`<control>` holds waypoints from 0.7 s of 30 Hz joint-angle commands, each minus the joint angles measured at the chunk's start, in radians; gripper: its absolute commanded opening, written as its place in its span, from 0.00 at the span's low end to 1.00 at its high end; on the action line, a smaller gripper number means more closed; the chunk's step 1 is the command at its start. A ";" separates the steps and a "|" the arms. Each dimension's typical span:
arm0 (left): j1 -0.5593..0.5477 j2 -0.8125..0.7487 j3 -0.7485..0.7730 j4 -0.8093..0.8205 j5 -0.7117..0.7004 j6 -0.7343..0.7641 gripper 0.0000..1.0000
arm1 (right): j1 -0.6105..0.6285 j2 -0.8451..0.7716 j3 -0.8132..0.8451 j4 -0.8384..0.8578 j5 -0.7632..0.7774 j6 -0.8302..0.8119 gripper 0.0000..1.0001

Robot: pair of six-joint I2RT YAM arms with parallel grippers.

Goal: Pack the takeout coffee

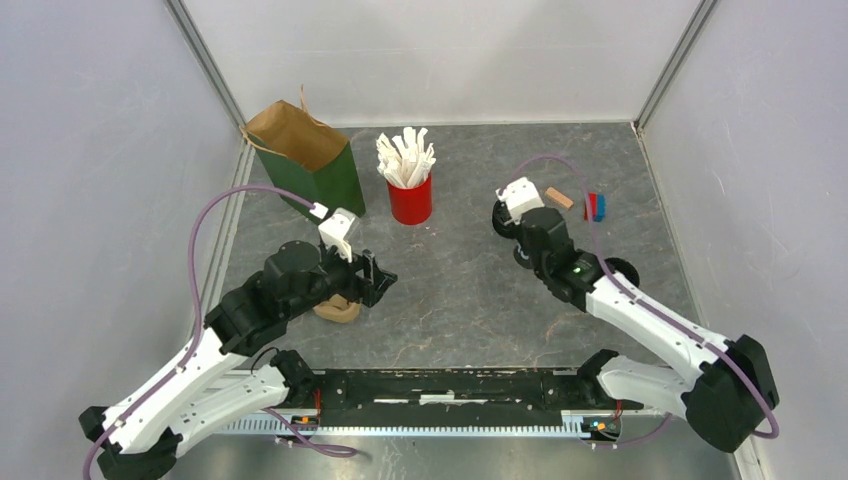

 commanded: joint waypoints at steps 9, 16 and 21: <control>-0.004 -0.037 0.005 0.012 -0.047 0.069 0.80 | 0.213 0.164 -0.059 0.193 0.438 -0.121 0.26; -0.004 -0.037 0.002 0.012 -0.051 0.067 0.81 | 0.252 0.235 -0.101 0.248 0.511 -0.086 0.26; -0.004 -0.033 0.000 0.013 -0.055 0.067 0.81 | 0.262 0.301 -0.116 0.284 0.549 -0.073 0.27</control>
